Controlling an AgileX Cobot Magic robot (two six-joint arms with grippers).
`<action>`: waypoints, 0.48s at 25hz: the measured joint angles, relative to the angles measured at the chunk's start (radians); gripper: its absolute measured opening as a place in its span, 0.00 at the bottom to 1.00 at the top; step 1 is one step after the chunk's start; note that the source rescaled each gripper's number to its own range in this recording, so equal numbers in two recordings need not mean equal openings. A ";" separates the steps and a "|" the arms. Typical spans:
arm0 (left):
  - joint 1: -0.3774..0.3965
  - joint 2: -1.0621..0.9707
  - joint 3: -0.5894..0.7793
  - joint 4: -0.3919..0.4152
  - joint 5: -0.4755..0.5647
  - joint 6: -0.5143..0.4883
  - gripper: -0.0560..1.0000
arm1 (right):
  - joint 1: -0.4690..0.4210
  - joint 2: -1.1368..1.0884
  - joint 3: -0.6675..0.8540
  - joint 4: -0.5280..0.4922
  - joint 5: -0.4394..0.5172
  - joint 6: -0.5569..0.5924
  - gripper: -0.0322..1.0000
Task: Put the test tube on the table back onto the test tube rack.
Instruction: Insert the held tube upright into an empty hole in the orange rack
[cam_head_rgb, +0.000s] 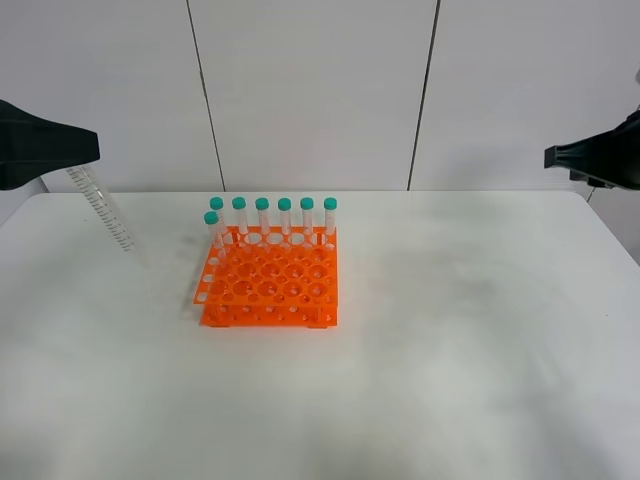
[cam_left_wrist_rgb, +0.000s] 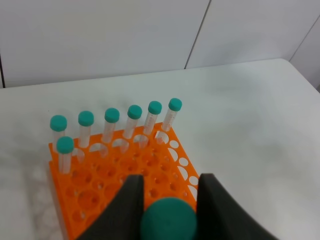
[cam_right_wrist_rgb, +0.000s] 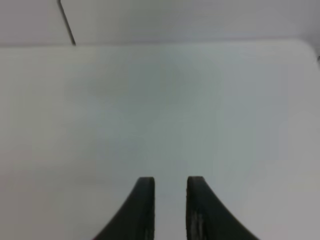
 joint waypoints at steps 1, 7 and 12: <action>0.000 0.000 0.000 0.000 0.000 0.000 0.07 | 0.000 -0.031 0.000 0.000 0.011 0.000 0.03; 0.000 0.000 0.000 0.000 0.000 0.001 0.07 | 0.000 -0.203 0.000 -0.014 0.145 0.000 0.03; 0.000 0.000 0.000 0.000 0.000 0.015 0.07 | 0.000 -0.370 0.000 -0.017 0.246 0.000 0.03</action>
